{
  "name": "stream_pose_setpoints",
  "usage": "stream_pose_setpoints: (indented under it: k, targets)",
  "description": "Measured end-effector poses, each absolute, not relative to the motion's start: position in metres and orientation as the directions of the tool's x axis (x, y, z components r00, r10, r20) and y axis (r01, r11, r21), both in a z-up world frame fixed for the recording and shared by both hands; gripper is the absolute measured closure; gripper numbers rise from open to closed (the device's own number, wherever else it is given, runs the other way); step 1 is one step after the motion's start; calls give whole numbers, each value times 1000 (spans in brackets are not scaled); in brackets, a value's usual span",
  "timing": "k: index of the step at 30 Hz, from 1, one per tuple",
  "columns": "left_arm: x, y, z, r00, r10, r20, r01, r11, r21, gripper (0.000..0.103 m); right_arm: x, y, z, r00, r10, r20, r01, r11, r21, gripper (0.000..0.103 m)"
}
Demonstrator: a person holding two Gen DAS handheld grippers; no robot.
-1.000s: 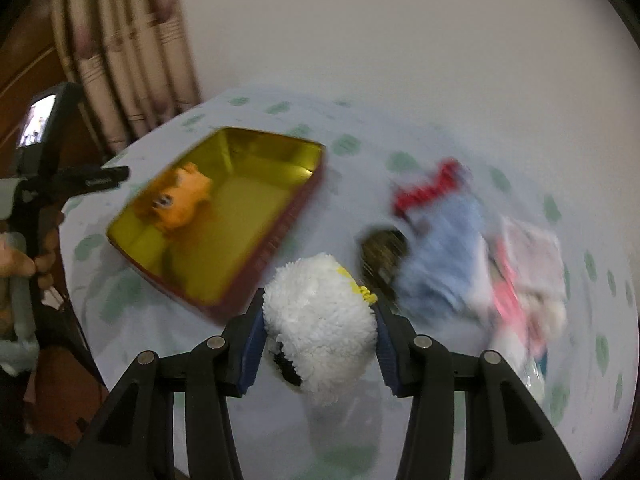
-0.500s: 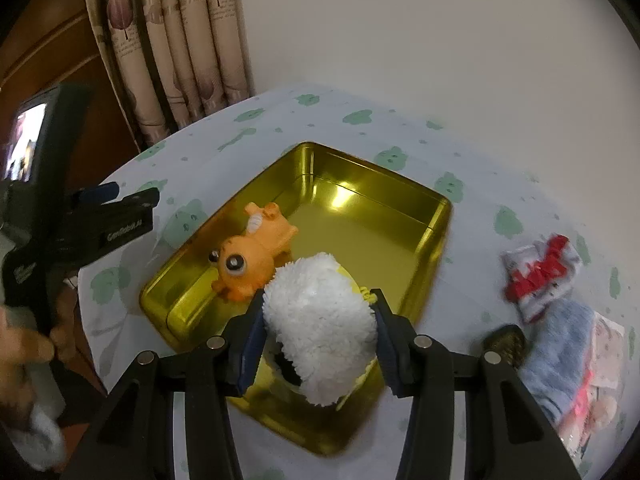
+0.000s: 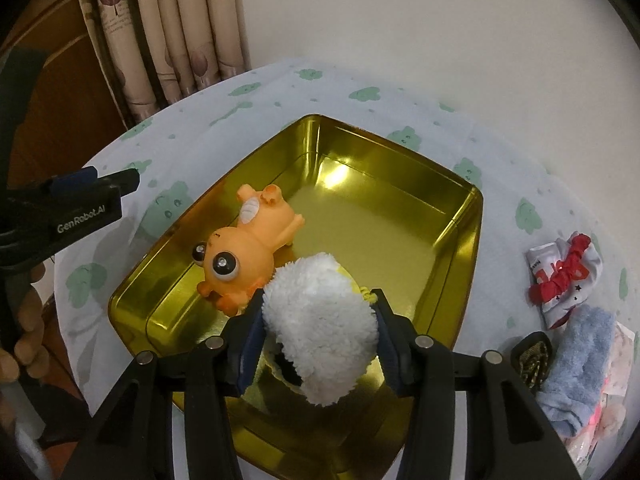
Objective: Organize soft objects
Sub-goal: 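Lower the white plush ball into the gold tin and open the right gripper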
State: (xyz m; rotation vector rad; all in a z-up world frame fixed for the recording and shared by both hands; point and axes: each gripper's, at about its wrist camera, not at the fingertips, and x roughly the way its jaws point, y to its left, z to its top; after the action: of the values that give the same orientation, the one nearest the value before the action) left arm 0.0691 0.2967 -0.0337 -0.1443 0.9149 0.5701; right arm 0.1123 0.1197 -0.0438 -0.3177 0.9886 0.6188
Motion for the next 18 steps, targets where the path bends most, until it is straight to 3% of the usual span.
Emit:
stream_pose_setpoints:
  k: [7, 14, 18]
  targets:
    - [69, 296, -32, 484, 401, -778, -520, 847, 113, 49, 109, 123, -47, 394, 338, -855, -630, 777, 17, 52]
    - [69, 296, -30, 490, 399, -775, -518, 848, 109, 49, 106, 124, -44, 411, 335, -848, -629, 778, 3, 37]
    - [69, 296, -30, 491, 399, -775, -517, 849, 109, 49, 105, 123, -40, 417, 342, -842, -629, 777, 4, 36]
